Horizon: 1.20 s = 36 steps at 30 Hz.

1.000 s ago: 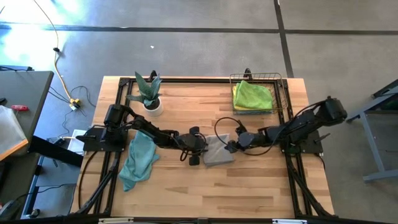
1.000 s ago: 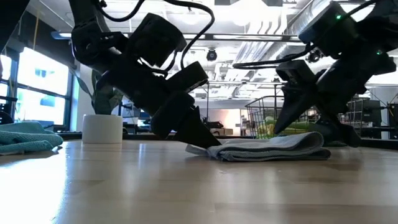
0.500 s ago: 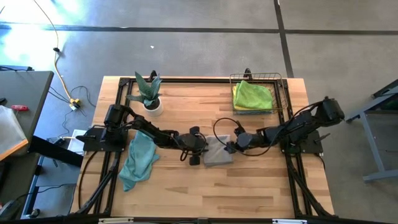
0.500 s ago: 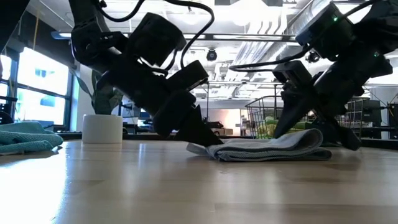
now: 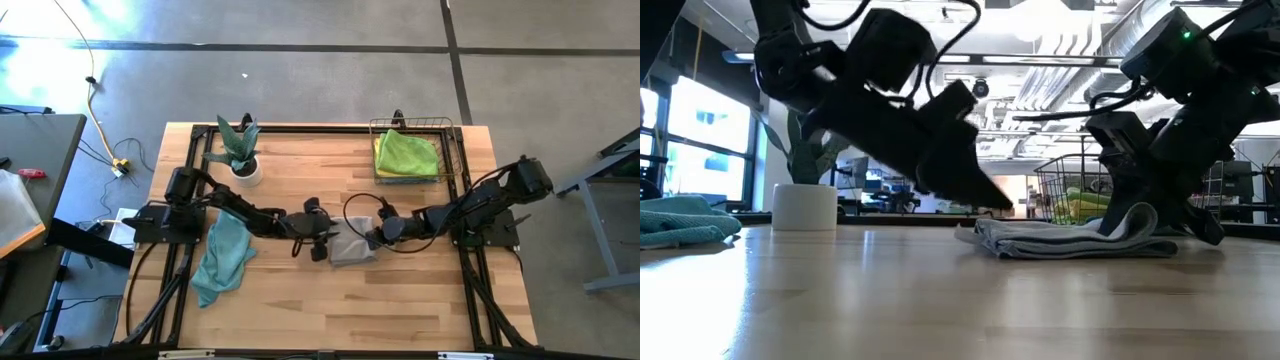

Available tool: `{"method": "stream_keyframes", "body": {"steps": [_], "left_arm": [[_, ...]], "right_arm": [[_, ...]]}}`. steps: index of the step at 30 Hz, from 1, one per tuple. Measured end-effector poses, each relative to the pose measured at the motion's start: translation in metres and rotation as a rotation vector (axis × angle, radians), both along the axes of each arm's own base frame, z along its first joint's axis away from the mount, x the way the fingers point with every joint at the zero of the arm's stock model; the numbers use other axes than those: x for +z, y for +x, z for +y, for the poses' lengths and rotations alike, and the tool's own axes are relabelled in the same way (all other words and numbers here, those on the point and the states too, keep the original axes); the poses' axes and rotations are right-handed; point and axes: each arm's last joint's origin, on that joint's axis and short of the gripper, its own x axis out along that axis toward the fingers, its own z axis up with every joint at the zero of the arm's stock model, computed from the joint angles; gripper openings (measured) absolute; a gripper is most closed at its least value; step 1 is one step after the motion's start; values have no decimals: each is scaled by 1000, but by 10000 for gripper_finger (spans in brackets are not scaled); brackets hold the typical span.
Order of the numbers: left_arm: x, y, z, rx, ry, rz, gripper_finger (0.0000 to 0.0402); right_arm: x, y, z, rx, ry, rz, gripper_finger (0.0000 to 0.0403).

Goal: Fold microfiber towels
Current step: Put the gray towel into the wire basket

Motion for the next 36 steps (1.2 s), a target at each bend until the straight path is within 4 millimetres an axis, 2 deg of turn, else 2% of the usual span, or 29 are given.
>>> {"method": "stream_keyframes", "body": {"steps": [4, 8, 16, 23, 27, 31, 36], "left_arm": [[15, -1, -1, 7, -21, -41, 126], [34, -4, -5, 0, -29, -68, 126], [69, -17, -17, -11, -16, -62, 126], [86, -28, -25, 66, 59, -41, 126], [88, -31, -29, 106, 96, -24, 126], [87, -33, -33, 112, 122, -9, 126], [84, -35, -34, 117, 137, 29, 126]], "right_arm": [[2, 2, -4, 35, -37, 7, 3], [12, 14, -11, 91, -140, 70, 1], [60, 40, -41, 307, -401, 358, 0], [113, 53, -87, 401, -520, 489, 0], [142, 52, -123, 365, -535, 522, 0], [160, 39, -157, 287, -509, 584, 0], [171, 19, -186, 186, -483, 694, 0]]}}
